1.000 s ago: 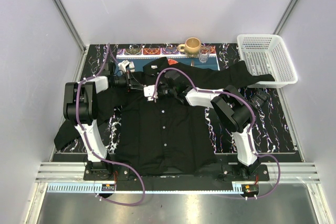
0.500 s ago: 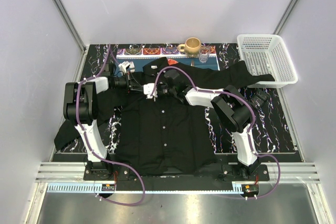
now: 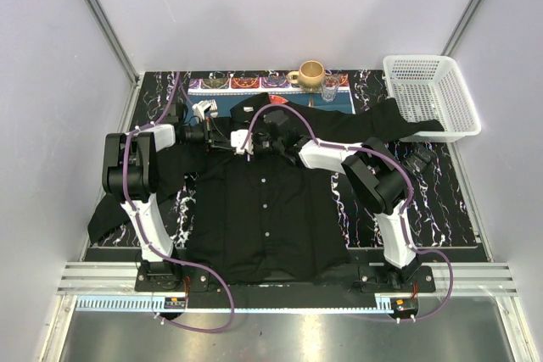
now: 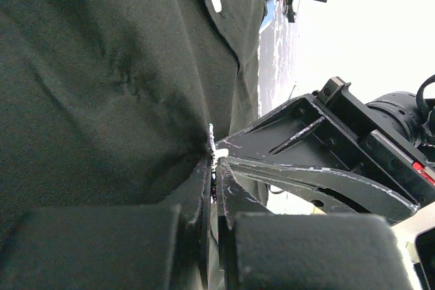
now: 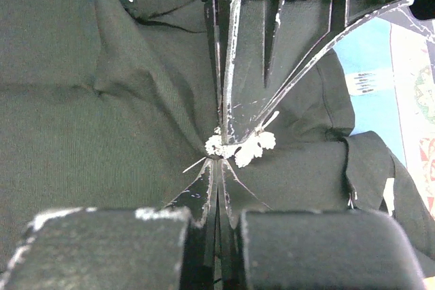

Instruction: Pin the brooch onto the clothing

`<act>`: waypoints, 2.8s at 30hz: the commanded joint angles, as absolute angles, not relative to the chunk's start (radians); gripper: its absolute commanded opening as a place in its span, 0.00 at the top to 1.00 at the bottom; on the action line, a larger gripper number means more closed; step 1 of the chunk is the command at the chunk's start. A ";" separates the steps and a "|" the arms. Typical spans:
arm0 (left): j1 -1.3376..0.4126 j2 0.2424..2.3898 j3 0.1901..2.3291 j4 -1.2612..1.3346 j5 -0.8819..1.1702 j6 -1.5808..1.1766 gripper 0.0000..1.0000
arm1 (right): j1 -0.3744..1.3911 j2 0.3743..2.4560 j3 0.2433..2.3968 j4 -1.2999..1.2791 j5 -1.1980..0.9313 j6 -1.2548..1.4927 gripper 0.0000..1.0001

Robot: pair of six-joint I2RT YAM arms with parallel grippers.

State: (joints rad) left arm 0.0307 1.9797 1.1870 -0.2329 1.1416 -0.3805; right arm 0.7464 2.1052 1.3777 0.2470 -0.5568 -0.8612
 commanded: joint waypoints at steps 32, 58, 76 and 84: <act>0.023 2.075 1.308 -0.391 1.200 -0.158 1.00 | 0.707 2.226 1.733 -0.247 -0.729 -0.756 1.00; 0.014 2.051 1.289 -0.413 1.235 -0.129 1.00 | 0.707 2.227 1.721 -0.198 -0.646 -0.776 1.00; 0.011 2.052 1.316 -0.489 1.246 -0.008 1.00 | 0.700 2.243 1.752 -0.192 -0.591 -0.650 0.44; 0.008 2.059 1.347 -0.557 1.238 0.109 1.00 | 0.693 2.255 1.759 -0.193 -0.627 -0.663 0.44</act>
State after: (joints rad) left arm 0.0120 2.0754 1.3071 -0.5217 1.1976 0.0166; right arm 0.7067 2.2459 1.7142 -0.2222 -0.6037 -0.6674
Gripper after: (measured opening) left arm 0.022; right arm 0.569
